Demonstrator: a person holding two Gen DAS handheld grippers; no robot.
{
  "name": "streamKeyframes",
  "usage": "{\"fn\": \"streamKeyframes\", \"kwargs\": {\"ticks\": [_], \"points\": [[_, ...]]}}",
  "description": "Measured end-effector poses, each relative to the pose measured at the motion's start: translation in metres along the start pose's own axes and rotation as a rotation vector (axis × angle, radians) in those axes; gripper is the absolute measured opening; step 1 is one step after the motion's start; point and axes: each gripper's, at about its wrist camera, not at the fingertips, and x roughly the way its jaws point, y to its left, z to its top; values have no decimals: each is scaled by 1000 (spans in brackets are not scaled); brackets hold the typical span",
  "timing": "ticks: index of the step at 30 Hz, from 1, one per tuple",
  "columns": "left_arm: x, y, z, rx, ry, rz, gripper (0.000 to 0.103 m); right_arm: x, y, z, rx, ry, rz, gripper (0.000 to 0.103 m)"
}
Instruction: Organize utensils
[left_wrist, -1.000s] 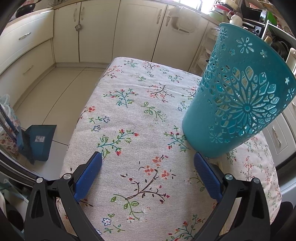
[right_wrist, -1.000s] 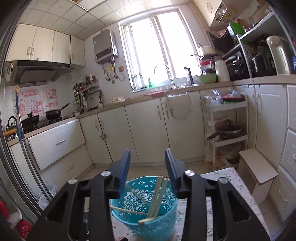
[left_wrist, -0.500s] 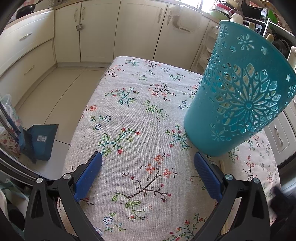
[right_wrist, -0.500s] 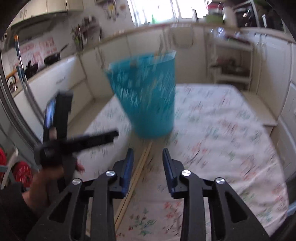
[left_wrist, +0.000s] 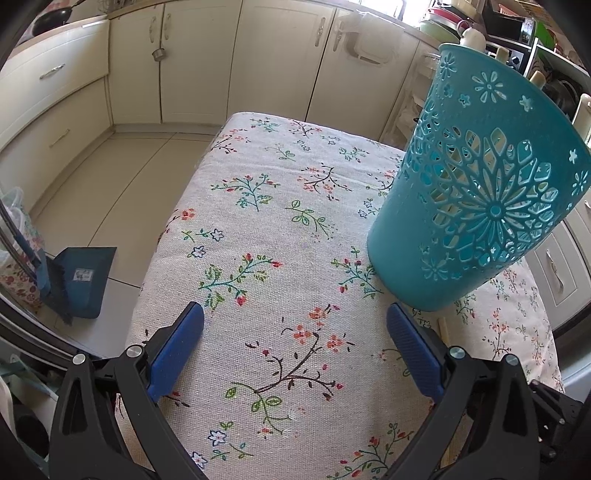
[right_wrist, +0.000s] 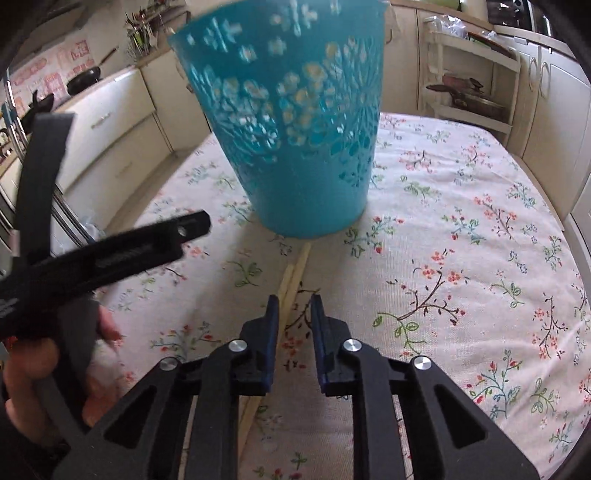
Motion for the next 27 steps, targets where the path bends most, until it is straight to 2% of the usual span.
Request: {"fn": "streamKeyframes", "kwargs": {"ticks": [5, 7, 12, 16, 19, 20, 22, 25, 27], "points": [[0, -1, 1, 2, 1, -3, 95, -1, 3, -4, -34, 2, -22, 17], [0, -1, 1, 2, 1, -3, 95, -4, 2, -6, -50, 11, -18, 13], [0, -1, 1, 8, 1, -5, 95, -19, -17, -16, -95, 22, -60, 10], [-3, -13, -1, 63, -3, -23, 95, -23, -48, -16, -32, 18, -80, 10], [-6, -28, -10, 133, 44, -56, 95, -21, -59, -11, -3, 20, -49, 11], [-10, -36, -17, 163, 54, -68, 95, -20, -60, -10, -4, 16, -39, 13], [-17, -49, -26, 217, 49, -65, 95, -18, -60, -9, -6, 2, -13, 25], [-20, -71, -35, 301, 55, -9, 95, -16, -51, -8, -42, -7, 4, 42], [-19, -78, -36, 311, 58, 27, 95, -18, -53, -8, -24, -16, -9, 42]]}}
